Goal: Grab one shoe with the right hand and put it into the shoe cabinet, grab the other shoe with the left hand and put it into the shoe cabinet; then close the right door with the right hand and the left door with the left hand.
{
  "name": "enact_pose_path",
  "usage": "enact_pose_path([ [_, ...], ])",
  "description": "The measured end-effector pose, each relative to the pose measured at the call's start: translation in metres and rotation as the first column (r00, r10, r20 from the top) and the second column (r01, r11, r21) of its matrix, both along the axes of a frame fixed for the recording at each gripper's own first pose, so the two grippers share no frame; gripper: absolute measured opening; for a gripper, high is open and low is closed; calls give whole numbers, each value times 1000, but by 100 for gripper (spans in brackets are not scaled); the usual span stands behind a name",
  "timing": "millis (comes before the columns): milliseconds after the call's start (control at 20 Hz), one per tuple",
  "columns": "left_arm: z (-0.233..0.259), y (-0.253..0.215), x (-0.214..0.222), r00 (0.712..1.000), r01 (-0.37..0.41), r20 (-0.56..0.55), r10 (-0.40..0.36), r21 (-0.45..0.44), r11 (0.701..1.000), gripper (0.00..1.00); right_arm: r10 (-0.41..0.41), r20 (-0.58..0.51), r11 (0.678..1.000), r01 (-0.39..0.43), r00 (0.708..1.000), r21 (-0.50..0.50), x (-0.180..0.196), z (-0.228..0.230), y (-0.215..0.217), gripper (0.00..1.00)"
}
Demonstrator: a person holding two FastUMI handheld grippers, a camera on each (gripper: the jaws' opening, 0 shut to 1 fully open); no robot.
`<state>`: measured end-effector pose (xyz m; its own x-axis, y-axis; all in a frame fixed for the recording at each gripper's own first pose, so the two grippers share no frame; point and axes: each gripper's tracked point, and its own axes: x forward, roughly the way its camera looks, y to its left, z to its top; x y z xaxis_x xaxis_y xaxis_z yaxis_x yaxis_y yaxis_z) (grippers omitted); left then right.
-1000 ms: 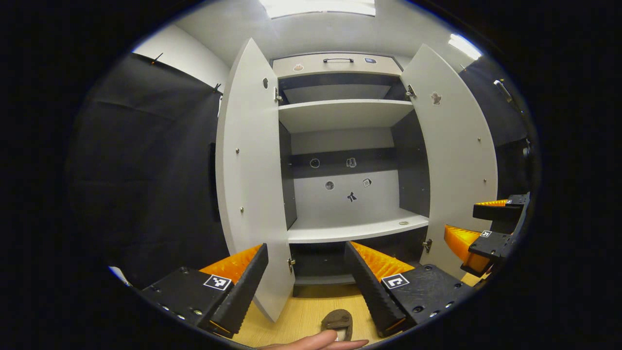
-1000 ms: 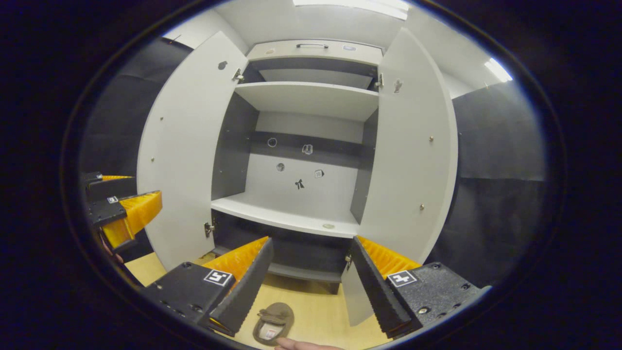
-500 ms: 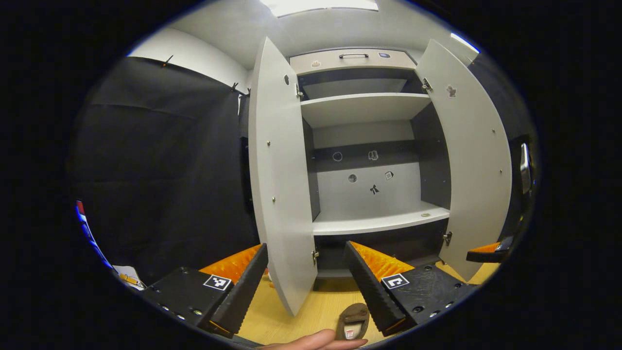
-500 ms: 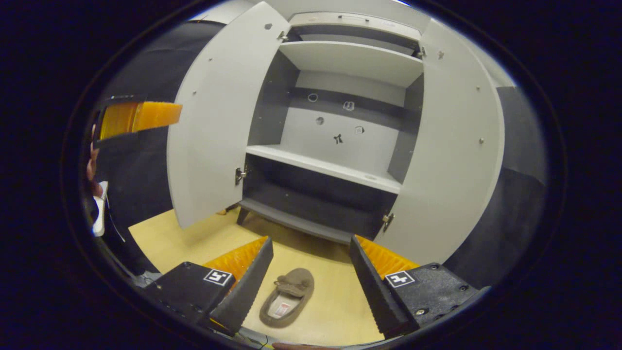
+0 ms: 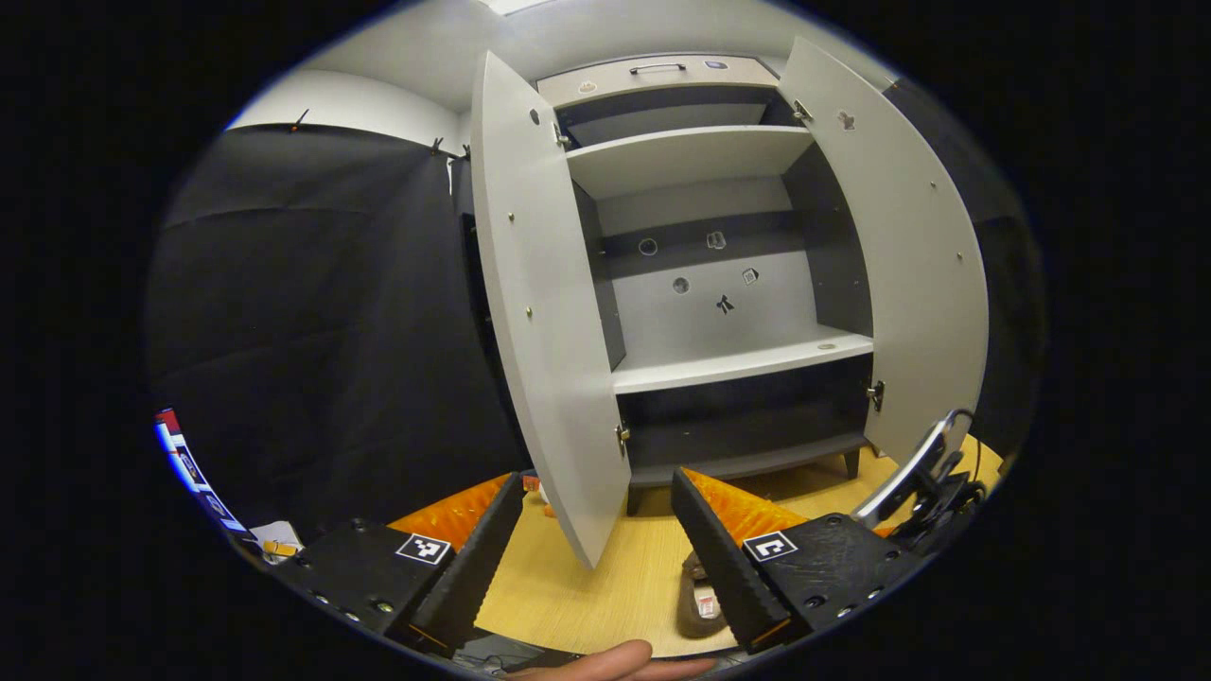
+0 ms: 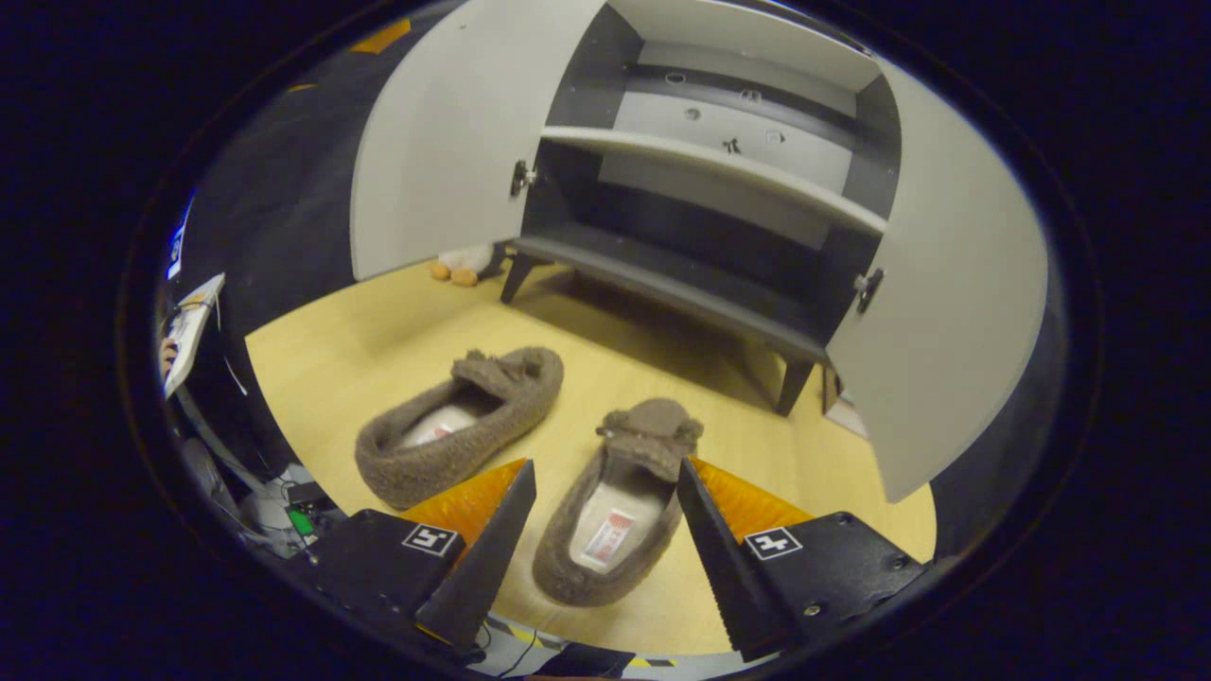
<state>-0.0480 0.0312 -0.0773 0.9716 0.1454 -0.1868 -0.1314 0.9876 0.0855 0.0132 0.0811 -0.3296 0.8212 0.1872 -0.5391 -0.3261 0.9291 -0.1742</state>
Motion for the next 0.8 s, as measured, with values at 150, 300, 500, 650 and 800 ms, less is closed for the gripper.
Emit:
enact_pose_path([
  [150, -4, -7, -6, 1000, 17, -3, -17, 15, 1000, 96, 5, -20, 1000, -5, 1000, 5, 8, -13, 9, 95],
  [300, -9, -10, -7, 1000, 15, -19, -15, 12, 1000, 96, 23, -26, 999, -24, 999, -30, 10, -19, 18, 93],
  [500, -11, -8, -10, 999, 0, -33, 1, 6, 1000, 96, 41, -90, 992, -51, 995, -119, 13, -41, 22, 45],
  [650, -11, -7, -11, 999, 1, -33, 0, 16, 1000, 96, 20, -96, 994, -30, 995, -106, 16, -38, 17, 19],
  [800, -15, -9, -12, 999, 3, -38, -2, 17, 1000, 96, 19, -108, 992, -32, 994, -118, 16, -38, 14, 9],
])
